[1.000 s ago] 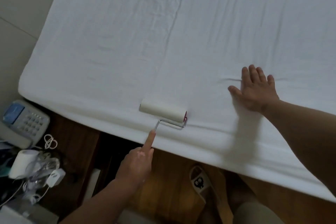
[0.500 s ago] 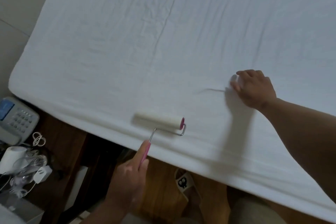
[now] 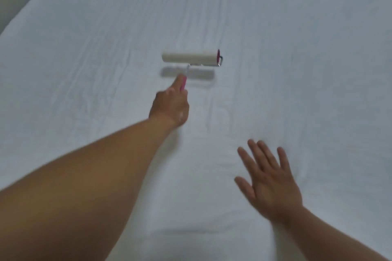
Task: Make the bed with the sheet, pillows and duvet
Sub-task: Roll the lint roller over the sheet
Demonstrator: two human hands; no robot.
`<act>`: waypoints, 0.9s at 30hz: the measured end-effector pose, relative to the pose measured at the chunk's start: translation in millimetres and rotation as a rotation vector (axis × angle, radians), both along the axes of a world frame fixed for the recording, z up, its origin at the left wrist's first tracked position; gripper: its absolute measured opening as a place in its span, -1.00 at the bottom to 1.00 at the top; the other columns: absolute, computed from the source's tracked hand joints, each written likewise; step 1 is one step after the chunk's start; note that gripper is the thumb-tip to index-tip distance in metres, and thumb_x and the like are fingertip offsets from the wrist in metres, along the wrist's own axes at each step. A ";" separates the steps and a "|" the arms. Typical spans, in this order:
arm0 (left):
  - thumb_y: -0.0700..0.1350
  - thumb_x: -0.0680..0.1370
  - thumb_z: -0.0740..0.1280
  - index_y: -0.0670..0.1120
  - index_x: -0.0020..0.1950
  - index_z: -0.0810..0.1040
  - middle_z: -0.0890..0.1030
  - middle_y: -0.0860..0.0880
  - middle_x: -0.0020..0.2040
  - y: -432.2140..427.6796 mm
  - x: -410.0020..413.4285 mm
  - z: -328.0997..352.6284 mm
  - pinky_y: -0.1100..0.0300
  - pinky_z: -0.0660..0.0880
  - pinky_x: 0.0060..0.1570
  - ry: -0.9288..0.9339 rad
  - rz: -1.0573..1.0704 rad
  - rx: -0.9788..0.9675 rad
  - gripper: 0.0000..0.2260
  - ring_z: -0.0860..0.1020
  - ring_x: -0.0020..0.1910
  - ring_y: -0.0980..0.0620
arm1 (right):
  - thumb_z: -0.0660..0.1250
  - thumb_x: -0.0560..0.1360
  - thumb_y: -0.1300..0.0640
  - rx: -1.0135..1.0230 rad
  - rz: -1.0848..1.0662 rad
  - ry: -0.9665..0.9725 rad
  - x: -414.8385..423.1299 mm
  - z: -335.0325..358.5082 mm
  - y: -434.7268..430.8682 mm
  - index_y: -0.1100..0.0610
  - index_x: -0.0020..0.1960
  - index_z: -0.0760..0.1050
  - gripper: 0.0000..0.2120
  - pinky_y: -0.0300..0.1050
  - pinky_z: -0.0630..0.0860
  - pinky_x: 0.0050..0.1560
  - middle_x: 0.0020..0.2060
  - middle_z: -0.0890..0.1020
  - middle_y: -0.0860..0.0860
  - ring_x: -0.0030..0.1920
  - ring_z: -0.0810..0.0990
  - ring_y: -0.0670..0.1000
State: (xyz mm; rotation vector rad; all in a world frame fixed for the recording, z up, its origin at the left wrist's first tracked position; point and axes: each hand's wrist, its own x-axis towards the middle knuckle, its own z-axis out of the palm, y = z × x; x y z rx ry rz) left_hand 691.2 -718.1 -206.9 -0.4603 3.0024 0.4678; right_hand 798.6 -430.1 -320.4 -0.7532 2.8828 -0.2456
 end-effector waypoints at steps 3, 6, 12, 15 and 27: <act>-0.15 0.65 0.11 -0.04 0.42 0.35 0.55 -0.29 0.21 4.3 -79.4 -0.6 0.00 0.41 -0.01 -0.011 -0.028 -0.093 -0.67 0.55 0.09 -0.35 | 0.04 0.58 -0.34 -0.047 0.012 0.028 -4.8 -11.8 0.7 -0.06 0.59 0.16 -0.33 0.35 0.07 0.49 0.59 0.15 0.03 0.59 0.10 0.09; -0.17 0.64 0.11 -0.09 0.34 0.39 0.53 -0.27 0.17 8.4 -128.3 -5.7 0.05 0.36 -0.04 -0.027 -0.039 -0.174 -0.72 0.55 0.09 -0.31 | 0.05 0.57 -0.34 -0.055 0.023 0.038 -7.3 -20.8 0.6 -0.06 0.60 0.14 -0.33 0.34 0.05 0.50 0.60 0.13 0.03 0.59 0.09 0.09; -0.29 0.61 0.10 -0.22 0.49 0.26 0.24 -0.15 0.45 14.1 -127.3 -36.8 0.05 0.42 -0.07 -0.298 -0.267 -0.557 -0.58 0.54 0.13 -0.18 | 0.02 0.58 -0.34 -0.035 0.026 0.013 -9.9 -28.3 -0.5 -0.06 0.61 0.11 -0.33 0.33 0.02 0.51 0.61 0.09 0.02 0.60 0.07 0.08; -0.26 0.64 0.09 -0.22 0.57 0.14 0.14 -0.15 0.53 10.2 -110.6 -44.2 0.02 0.47 0.01 -0.321 -0.284 -0.561 -0.53 0.53 0.18 -0.19 | 0.01 0.58 -0.34 -0.029 0.030 -0.005 -10.2 -28.9 0.2 -0.07 0.61 0.10 -0.33 0.33 0.02 0.51 0.61 0.08 0.02 0.60 0.07 0.08; -0.08 0.68 0.01 0.08 0.61 -0.02 0.54 -0.18 0.25 -6.3 5.9 -38.8 0.08 0.34 -0.10 -0.351 -0.069 -0.167 -0.50 0.42 -0.10 -0.16 | -0.09 0.59 -0.35 0.090 0.006 -0.033 -9.9 -16.2 -3.7 -0.06 0.61 0.09 -0.33 0.30 -0.02 0.53 0.60 0.13 0.03 0.59 0.09 0.08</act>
